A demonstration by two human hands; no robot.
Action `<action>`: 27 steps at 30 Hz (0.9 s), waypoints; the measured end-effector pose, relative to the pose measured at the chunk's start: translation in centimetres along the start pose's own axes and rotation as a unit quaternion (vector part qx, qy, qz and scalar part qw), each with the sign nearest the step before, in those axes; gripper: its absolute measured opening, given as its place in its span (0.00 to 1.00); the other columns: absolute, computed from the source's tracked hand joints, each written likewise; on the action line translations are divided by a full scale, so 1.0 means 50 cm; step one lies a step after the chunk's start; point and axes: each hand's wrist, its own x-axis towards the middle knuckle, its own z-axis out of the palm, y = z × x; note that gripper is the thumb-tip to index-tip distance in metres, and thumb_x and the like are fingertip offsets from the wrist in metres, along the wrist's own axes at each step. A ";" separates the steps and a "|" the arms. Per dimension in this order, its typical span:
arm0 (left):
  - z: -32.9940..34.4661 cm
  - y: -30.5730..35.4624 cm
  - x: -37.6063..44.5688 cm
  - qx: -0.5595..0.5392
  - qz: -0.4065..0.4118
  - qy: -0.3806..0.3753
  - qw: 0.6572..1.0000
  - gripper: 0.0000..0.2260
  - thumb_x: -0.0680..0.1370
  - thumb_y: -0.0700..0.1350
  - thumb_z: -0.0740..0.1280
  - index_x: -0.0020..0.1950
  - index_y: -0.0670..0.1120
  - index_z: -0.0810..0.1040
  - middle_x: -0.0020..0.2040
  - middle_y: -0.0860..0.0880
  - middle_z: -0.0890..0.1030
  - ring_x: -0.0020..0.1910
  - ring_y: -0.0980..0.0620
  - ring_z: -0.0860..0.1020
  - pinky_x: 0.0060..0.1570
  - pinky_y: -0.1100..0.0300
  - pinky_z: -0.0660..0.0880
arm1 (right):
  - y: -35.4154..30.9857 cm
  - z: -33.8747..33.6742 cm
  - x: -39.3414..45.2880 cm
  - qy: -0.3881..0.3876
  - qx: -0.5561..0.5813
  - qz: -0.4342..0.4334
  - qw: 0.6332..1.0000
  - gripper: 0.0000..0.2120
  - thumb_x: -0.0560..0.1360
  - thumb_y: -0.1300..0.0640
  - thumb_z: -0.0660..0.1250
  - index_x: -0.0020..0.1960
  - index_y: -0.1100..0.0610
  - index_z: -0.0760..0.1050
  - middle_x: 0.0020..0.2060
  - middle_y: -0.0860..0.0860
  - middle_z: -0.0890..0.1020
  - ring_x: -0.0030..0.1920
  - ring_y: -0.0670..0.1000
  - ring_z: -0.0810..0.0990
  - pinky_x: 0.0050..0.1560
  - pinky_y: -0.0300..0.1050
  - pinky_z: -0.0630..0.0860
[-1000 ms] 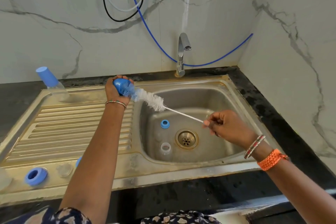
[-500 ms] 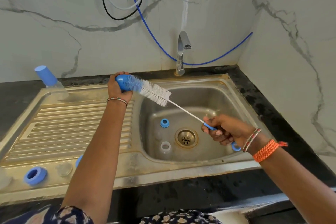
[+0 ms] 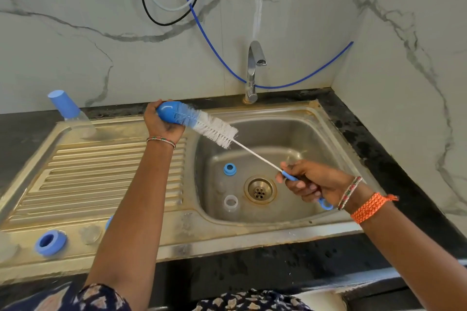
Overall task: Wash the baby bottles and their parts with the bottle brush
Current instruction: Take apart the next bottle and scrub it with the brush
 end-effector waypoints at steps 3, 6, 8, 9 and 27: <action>-0.020 0.016 0.005 0.112 -0.066 0.040 0.991 0.12 0.74 0.51 0.59 0.50 0.43 0.71 0.40 0.45 0.73 0.39 0.47 0.74 0.40 0.57 0.76 | 0.001 0.010 0.007 0.143 -0.182 -0.088 0.969 0.05 0.78 0.56 0.64 0.50 0.58 0.74 0.29 0.49 0.73 0.25 0.45 0.67 0.23 0.35 0.63; -0.020 0.023 0.005 0.186 -0.092 0.079 0.975 0.14 0.76 0.52 0.61 0.49 0.41 0.70 0.39 0.45 0.72 0.37 0.47 0.73 0.43 0.54 0.77 | 0.011 0.004 0.016 0.294 -0.397 -0.217 0.842 0.06 0.72 0.59 0.70 0.46 0.54 0.74 0.35 0.45 0.77 0.37 0.48 0.76 0.38 0.44 0.76; -0.014 0.018 0.003 0.238 -0.074 0.099 0.963 0.09 0.77 0.48 0.62 0.42 0.43 0.70 0.36 0.46 0.72 0.35 0.48 0.74 0.35 0.58 0.78 | 0.013 0.002 0.017 0.386 -0.487 -0.253 0.741 0.05 0.72 0.60 0.68 0.44 0.52 0.76 0.37 0.46 0.77 0.39 0.51 0.77 0.39 0.49 0.77; -0.011 0.013 0.000 0.239 -0.067 0.099 0.964 0.09 0.77 0.46 0.60 0.39 0.43 0.69 0.34 0.46 0.72 0.34 0.48 0.74 0.31 0.61 0.77 | 0.014 0.003 0.017 0.434 -0.511 -0.269 0.692 0.05 0.73 0.60 0.68 0.45 0.51 0.78 0.38 0.48 0.78 0.39 0.53 0.78 0.37 0.49 0.77; -0.005 -0.011 -0.009 -0.028 0.046 -0.026 0.998 0.05 0.67 0.42 0.62 0.32 0.44 0.68 0.28 0.49 0.71 0.28 0.51 0.72 0.34 0.62 0.71 | -0.046 0.002 -0.018 0.188 -0.242 -0.107 0.946 0.14 0.79 0.55 0.61 0.38 0.54 0.80 0.24 0.46 0.72 0.24 0.46 0.67 0.26 0.38 0.67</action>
